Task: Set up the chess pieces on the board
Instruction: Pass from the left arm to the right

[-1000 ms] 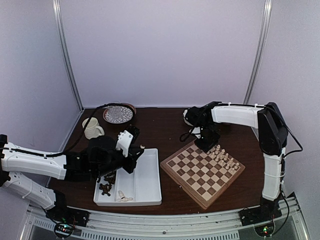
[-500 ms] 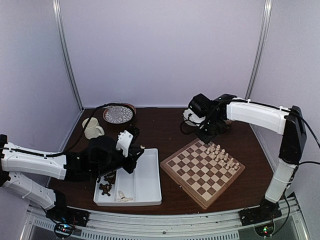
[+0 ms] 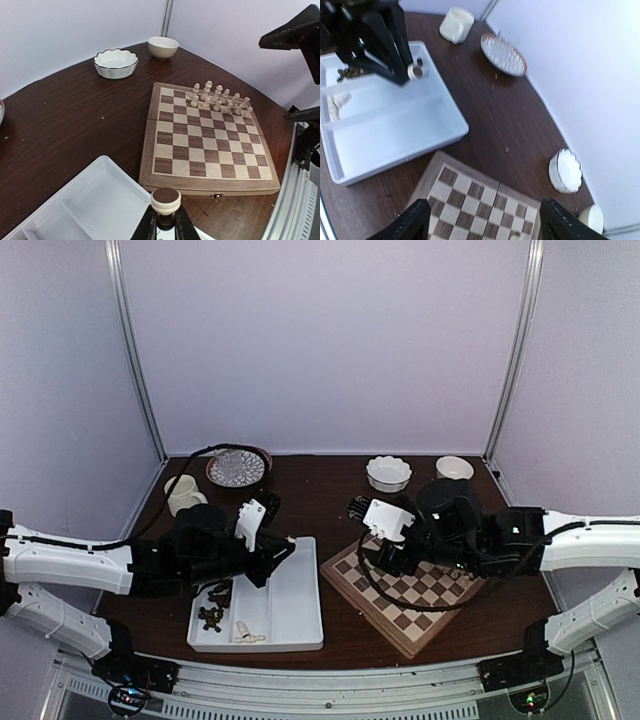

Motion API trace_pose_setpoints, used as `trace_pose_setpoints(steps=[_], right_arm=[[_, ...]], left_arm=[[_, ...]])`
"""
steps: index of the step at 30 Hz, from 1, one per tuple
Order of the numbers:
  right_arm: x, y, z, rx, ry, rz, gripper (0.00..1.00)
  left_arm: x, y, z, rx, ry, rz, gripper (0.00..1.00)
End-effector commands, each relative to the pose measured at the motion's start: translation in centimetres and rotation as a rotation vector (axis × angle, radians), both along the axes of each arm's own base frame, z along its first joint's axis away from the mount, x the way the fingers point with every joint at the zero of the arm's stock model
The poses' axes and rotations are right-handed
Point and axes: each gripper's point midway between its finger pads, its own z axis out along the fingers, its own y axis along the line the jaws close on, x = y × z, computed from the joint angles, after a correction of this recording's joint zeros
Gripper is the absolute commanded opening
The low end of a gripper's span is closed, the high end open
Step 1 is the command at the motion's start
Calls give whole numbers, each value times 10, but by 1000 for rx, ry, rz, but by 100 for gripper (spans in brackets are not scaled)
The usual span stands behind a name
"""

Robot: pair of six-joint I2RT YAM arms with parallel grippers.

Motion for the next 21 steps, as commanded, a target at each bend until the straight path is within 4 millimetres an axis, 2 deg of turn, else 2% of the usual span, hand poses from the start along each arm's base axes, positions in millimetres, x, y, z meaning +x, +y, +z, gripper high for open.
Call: trace_pose_setpoints(steps=[1, 6, 8, 12, 16, 21], right_arm=[[-13, 24, 61, 317, -178, 151, 89], [-31, 47, 27, 322, -238, 324, 99], [-38, 54, 4, 279, -262, 382, 99], [-61, 72, -21, 170, -322, 496, 100], [-53, 73, -31, 122, -325, 437, 97], [-52, 81, -47, 54, -236, 443, 86]], left_arm=[[-11, -9, 9, -168, 128, -165, 12], [-15, -17, 10, -278, 214, -271, 11], [-21, -25, 9, -302, 238, -326, 10], [-30, -43, 1, -340, 332, -416, 8], [-32, -58, -14, -344, 441, -455, 7], [-36, -69, -22, -345, 508, -511, 7]])
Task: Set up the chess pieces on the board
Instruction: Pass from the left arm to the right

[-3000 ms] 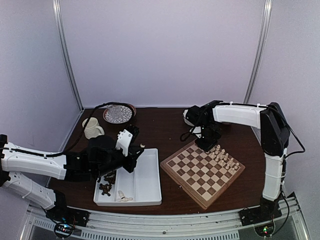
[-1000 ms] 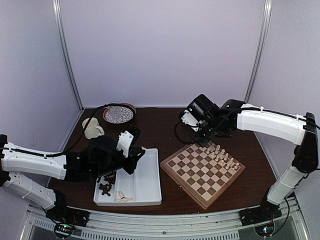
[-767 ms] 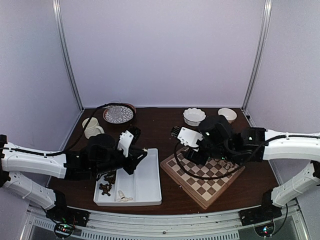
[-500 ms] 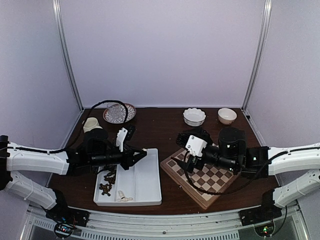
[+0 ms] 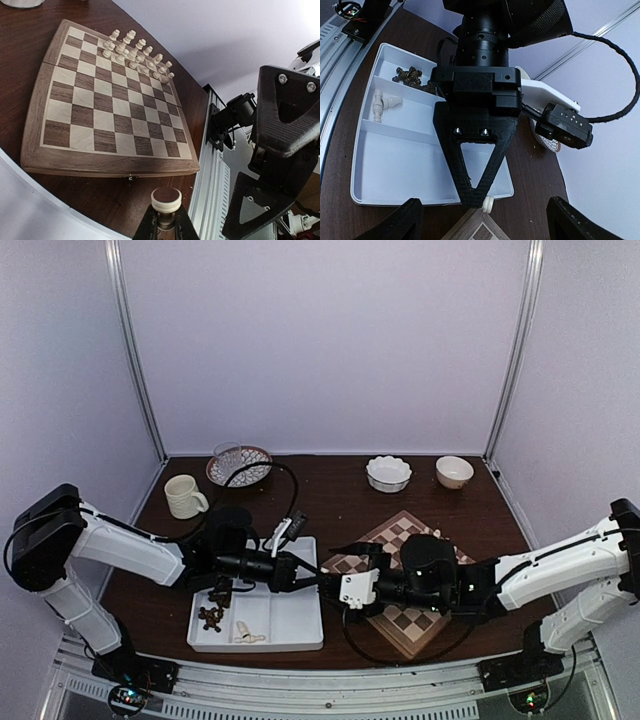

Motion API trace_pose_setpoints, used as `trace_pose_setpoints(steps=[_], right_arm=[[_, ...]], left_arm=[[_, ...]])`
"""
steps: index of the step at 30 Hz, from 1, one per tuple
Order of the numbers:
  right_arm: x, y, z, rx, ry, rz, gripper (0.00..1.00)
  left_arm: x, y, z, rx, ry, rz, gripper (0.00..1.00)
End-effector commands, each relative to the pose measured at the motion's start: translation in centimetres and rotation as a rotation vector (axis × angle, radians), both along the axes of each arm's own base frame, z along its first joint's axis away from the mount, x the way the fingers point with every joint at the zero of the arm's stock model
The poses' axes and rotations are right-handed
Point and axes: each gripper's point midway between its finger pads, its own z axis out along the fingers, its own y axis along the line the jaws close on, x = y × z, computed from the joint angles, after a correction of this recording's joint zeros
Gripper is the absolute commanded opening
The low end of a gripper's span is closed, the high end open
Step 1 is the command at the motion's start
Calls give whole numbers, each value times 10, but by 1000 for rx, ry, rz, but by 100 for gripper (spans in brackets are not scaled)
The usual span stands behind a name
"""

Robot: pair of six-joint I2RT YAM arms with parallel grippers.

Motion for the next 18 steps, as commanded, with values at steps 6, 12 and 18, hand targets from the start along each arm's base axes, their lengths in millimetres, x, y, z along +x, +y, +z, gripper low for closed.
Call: trace_pose_setpoints(steps=[6, 12, 18], right_arm=[[17, 15, -4, -11, 40, -85, 83], [23, 18, -9, 15, 50, -122, 79], [29, 15, -4, 45, 54, -163, 65]], left_arm=[[-5, -13, 32, -101, -18, -76, 8], [-4, -5, 38, -97, -55, -44, 8], [-4, -3, 42, -101, -69, -40, 8]])
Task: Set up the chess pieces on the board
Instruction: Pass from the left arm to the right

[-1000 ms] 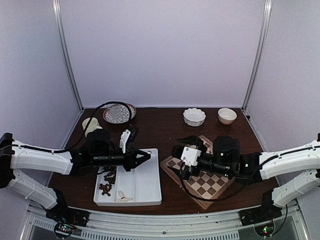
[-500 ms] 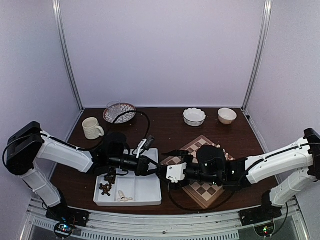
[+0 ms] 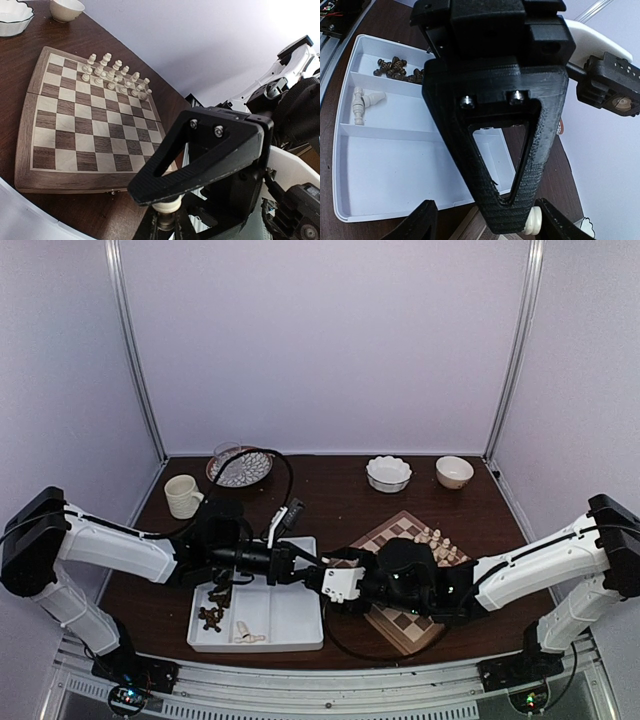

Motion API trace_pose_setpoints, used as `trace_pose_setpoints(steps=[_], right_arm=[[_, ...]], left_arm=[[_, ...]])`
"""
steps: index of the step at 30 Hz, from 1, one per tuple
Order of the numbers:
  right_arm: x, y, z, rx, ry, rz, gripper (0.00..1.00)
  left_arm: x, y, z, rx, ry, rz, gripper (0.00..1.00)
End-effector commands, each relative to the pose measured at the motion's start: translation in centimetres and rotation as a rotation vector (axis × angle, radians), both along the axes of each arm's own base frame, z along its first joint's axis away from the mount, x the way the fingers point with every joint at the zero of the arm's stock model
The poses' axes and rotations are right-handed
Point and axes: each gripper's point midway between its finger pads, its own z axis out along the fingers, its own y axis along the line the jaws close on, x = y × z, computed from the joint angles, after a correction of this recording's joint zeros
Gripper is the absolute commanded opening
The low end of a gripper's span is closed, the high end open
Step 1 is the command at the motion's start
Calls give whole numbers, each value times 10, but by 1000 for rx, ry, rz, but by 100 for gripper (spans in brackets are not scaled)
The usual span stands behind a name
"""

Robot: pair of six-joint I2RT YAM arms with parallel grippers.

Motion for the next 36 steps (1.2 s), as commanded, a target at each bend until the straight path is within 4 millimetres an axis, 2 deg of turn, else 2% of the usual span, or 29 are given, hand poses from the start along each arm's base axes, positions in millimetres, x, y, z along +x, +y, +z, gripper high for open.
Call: trace_pose_setpoints(steps=[1, 10, 12, 16, 20, 24, 30, 34, 36], right_arm=[[6, 0, 16, 67, -5, -45, 63], [5, -3, 22, 94, -5, -46, 41], [5, -3, 23, 97, -8, -46, 38], [5, -4, 21, 89, -5, -45, 26], [1, -4, 21, 75, 16, -33, 21], [1, -5, 24, 82, 30, -37, 18], [0, -3, 27, 103, 64, -37, 13], [-3, -2, 34, 138, 117, -31, 11], [-6, -1, 39, 159, 166, -18, 11]], left_arm=[[1, 2, 7, -19, -44, 7, 9], [1, 1, 5, -14, -38, 6, 9], [2, 1, 5, -12, -38, 6, 9], [2, 1, 5, -12, -37, 7, 14], [1, 2, 7, -15, -45, 10, 18], [1, 7, 12, -19, -76, 18, 32], [-6, 26, 40, -50, -233, 40, 64], [-7, 53, 57, -38, -408, 116, 70], [-8, 67, 73, -39, -519, 159, 72]])
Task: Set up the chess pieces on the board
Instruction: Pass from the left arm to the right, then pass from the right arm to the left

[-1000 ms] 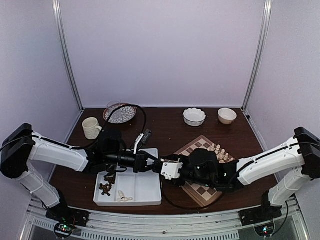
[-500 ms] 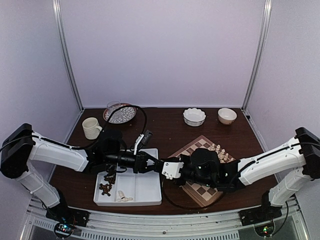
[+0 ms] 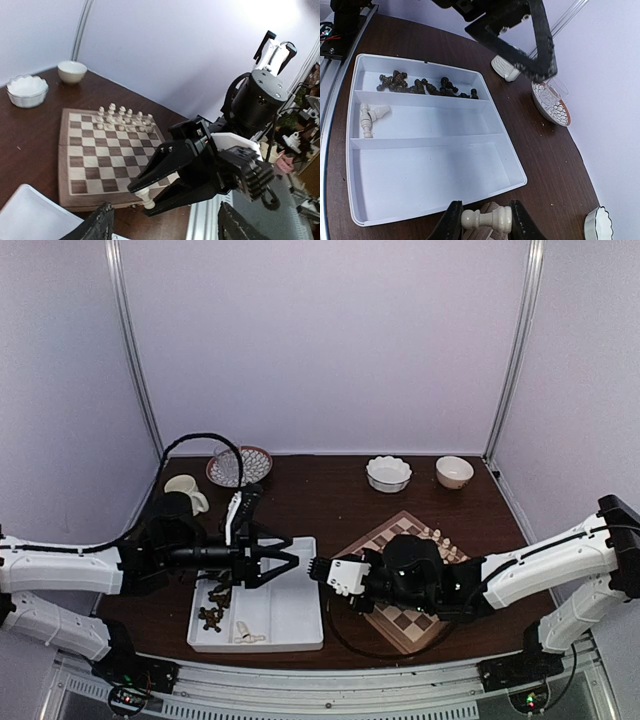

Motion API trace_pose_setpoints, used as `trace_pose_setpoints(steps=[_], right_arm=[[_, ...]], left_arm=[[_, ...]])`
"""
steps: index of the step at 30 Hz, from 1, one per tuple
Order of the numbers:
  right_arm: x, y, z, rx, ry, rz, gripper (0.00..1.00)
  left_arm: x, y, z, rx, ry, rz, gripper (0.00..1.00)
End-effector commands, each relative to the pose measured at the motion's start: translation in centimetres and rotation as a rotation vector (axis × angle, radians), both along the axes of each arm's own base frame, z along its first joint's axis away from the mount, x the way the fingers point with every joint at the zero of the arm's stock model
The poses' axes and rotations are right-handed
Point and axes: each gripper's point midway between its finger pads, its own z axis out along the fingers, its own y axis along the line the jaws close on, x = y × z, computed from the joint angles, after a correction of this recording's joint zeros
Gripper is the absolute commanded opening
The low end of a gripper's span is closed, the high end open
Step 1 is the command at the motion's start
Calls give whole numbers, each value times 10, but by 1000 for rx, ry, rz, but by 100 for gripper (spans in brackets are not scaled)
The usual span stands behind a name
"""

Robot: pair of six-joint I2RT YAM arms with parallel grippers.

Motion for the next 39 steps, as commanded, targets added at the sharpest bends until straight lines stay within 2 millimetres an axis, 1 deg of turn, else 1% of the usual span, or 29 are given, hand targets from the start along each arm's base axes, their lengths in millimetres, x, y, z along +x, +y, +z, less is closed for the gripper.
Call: trace_pose_setpoints(steps=[1, 3, 5, 10, 12, 14, 15, 17, 20, 25, 30, 35, 39], right_arm=[[-6, 6, 32, 111, 109, 27, 12], [-10, 8, 36, 129, 188, 47, 12], [-16, 12, 42, 158, 260, 74, 12], [-23, 12, 61, 237, 430, 106, 12], [-26, 12, 67, 274, 511, 134, 12], [-25, 11, 73, 315, 598, 154, 12], [-27, 12, 75, 330, 644, 171, 13], [-30, 16, 79, 345, 727, 197, 13], [-37, 25, 79, 343, 826, 234, 14], [-47, 41, 77, 353, 970, 291, 15], [-56, 55, 69, 339, 1097, 338, 15], [-56, 64, 62, 346, 1155, 351, 15], [-59, 69, 64, 369, 1184, 382, 14]], left_arm=[[7, 29, 20, 31, -263, 123, 73], [7, 40, 28, 42, -351, 168, 73], [3, 47, 32, 30, -450, 190, 73], [-1, 52, 31, 36, -683, 239, 73], [-13, 51, 29, 9, -806, 201, 73], [-33, 47, 21, -17, -933, 113, 75], [-40, 45, 17, -18, -991, 93, 76], [-45, 42, 9, 8, -1065, 90, 76], [-46, 37, 2, 50, -1114, 79, 75], [-55, 31, -2, 63, -1200, 49, 74], [-50, 33, -1, 77, -1227, 94, 73], [-54, 29, 0, 63, -1219, 70, 66], [-53, 25, -4, 79, -1207, 48, 57]])
